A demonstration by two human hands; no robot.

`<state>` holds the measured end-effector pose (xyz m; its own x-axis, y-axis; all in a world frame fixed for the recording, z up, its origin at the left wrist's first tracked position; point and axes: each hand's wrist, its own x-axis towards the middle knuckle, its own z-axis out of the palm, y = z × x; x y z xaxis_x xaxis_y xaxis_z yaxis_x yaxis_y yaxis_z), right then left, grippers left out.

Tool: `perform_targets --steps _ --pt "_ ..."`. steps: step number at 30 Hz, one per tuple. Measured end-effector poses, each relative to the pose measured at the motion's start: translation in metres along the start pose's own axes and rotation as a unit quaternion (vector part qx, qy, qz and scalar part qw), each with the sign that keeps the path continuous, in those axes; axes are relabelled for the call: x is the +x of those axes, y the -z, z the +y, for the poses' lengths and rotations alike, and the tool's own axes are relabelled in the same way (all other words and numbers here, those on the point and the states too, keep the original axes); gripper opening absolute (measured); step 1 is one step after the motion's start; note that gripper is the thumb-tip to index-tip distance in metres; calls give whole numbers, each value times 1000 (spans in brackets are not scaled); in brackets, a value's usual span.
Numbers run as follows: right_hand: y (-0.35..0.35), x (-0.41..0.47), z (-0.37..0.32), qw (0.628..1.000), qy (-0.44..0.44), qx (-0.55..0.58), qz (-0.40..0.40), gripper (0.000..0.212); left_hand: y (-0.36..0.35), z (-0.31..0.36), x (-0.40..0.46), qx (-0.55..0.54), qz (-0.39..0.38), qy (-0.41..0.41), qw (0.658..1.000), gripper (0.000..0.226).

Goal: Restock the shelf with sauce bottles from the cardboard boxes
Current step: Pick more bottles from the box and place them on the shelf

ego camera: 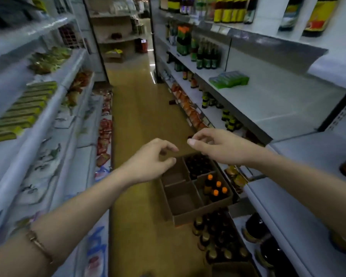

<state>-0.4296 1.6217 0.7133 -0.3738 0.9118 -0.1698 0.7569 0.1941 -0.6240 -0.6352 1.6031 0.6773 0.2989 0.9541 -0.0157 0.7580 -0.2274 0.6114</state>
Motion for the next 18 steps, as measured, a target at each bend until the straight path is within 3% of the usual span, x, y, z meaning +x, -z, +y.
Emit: perform_targets --steps 9,18 --pt "11 84 14 990 -120 15 77 46 13 -48 132 9 -111 -84 990 26" --pt "38 120 91 967 -198 53 152 40 -45 -35 248 -6 -216 -157 964 26"
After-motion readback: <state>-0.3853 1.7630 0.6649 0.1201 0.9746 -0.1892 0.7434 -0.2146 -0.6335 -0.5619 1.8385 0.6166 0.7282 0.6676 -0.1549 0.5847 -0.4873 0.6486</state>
